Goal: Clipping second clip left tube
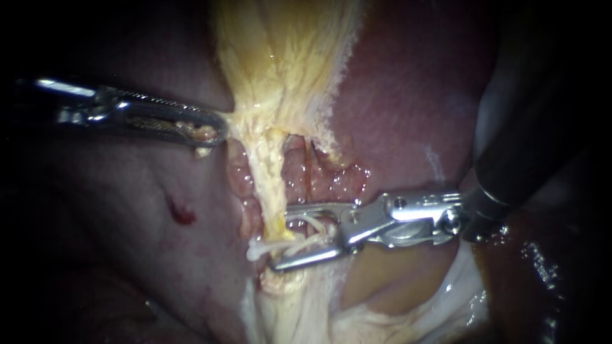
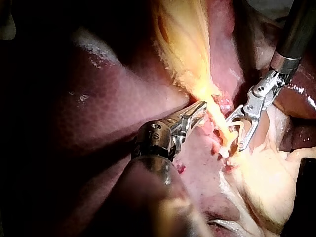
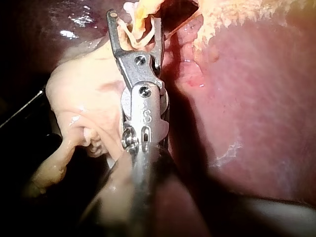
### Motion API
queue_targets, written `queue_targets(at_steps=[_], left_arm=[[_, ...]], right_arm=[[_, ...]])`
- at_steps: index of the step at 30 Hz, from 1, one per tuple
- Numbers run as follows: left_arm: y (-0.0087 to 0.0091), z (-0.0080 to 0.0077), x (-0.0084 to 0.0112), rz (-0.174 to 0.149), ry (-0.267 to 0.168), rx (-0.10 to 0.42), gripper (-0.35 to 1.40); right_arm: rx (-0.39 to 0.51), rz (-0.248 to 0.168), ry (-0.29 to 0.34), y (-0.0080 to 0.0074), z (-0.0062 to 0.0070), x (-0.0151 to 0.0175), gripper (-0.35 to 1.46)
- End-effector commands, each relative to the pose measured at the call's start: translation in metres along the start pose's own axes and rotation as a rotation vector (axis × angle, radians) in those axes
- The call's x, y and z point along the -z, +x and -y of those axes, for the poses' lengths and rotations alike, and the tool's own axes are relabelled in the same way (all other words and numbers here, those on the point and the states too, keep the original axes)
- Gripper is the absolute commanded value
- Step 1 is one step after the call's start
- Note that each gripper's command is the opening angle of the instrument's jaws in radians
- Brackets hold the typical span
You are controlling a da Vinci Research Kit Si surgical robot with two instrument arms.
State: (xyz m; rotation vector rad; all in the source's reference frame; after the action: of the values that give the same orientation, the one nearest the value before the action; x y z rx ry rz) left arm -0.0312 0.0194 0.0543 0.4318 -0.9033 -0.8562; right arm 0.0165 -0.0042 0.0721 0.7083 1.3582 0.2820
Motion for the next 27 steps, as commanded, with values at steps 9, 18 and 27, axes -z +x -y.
queue_targets(at_steps=[9,18,27], left_arm=[[0.0001,-0.0001,-0.0001,0.0,0.0,0.0,-0.35],[0.0001,-0.0001,-0.0002,0.0,0.0,-0.001,-0.35],[0.0002,-0.0005,-0.0002,0.0,0.001,-0.001,-0.35]], right_arm=[[-0.014,-0.025,0.054,0.0002,0.0003,-0.0025,0.5],[-0.022,-0.041,0.091,0.0002,0.0009,-0.0043,0.5],[-0.02,-0.05,0.148,0.0009,0.0028,-0.0046,0.49]])
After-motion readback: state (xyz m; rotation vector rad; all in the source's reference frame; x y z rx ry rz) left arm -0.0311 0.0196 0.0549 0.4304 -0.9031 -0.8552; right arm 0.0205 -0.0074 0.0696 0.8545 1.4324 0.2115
